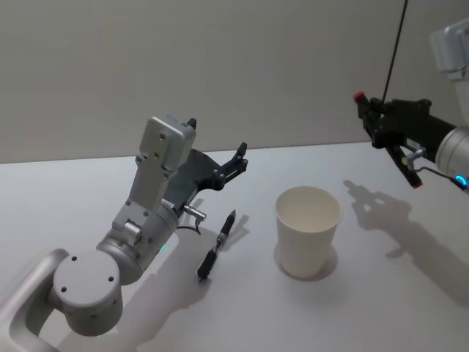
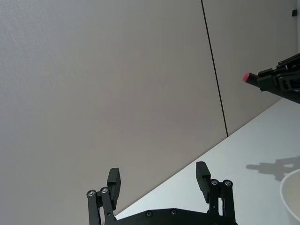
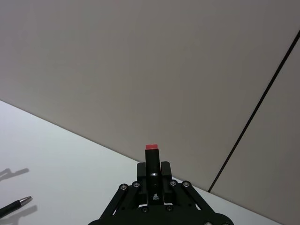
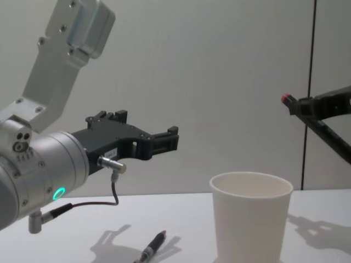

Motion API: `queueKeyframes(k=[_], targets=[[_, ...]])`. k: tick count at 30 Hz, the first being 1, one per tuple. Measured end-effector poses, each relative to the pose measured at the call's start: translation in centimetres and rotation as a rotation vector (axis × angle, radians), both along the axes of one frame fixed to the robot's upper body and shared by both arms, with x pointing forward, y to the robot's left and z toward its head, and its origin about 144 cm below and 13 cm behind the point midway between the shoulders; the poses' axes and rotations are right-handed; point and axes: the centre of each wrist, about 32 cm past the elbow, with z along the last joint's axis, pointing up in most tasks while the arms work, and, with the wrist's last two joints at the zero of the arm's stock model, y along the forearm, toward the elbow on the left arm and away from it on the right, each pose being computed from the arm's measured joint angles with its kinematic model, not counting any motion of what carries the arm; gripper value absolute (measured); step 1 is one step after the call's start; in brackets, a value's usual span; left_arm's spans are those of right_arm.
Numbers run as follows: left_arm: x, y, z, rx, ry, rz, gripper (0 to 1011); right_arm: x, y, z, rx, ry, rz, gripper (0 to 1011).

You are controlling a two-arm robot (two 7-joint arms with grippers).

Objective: Place the pen into the pen holder.

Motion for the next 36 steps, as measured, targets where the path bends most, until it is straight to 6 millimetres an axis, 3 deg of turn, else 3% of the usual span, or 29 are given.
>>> queueKeyframes(k=[14,36], targets=[[0.0,0.0,0.0,0.000,0.000,0.000,1001,0.0,1.5,-0.3,0.030,-0.110,0.094,166],[0.0,0.0,0.0,0.000,0.000,0.000,1001,-0.9,5.5,1.9,0.180,-0.289,0.394,166]])
